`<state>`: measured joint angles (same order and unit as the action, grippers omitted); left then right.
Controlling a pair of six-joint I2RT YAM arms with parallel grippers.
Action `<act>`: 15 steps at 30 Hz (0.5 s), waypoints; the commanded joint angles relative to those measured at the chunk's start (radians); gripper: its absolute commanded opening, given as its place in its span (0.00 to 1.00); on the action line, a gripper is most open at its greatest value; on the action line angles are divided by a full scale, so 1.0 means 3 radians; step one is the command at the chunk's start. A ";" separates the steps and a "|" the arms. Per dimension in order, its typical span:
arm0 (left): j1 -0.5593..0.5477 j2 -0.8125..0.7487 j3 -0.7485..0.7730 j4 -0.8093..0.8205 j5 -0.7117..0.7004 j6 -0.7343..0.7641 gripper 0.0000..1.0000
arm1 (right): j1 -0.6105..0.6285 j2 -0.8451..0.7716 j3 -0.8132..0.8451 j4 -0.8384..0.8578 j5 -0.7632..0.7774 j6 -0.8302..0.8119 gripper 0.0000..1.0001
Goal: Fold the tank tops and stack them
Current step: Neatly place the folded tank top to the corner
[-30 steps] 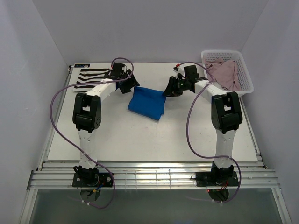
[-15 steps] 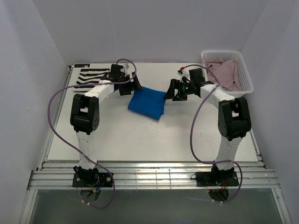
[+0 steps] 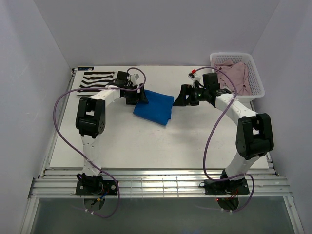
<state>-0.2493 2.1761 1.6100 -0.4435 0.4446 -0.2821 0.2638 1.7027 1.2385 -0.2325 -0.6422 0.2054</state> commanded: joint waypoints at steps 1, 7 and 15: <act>0.0023 0.0089 0.0104 -0.0107 0.0113 0.0127 0.85 | 0.0005 -0.0153 -0.0063 0.0064 -0.0012 -0.0066 0.90; 0.0023 0.0262 0.0181 -0.0199 0.0082 0.0132 0.70 | 0.0010 -0.0250 -0.0114 0.0080 -0.0012 -0.0097 0.90; -0.0038 0.0064 -0.0033 -0.0189 0.0466 0.0321 0.40 | 0.0010 -0.0358 -0.0150 0.0095 0.0044 -0.0132 0.90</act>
<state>-0.2436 2.2330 1.6413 -0.4522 0.5255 -0.2405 0.2638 1.6398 1.1965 -0.2298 -0.6315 0.1886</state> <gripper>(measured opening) 0.412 0.900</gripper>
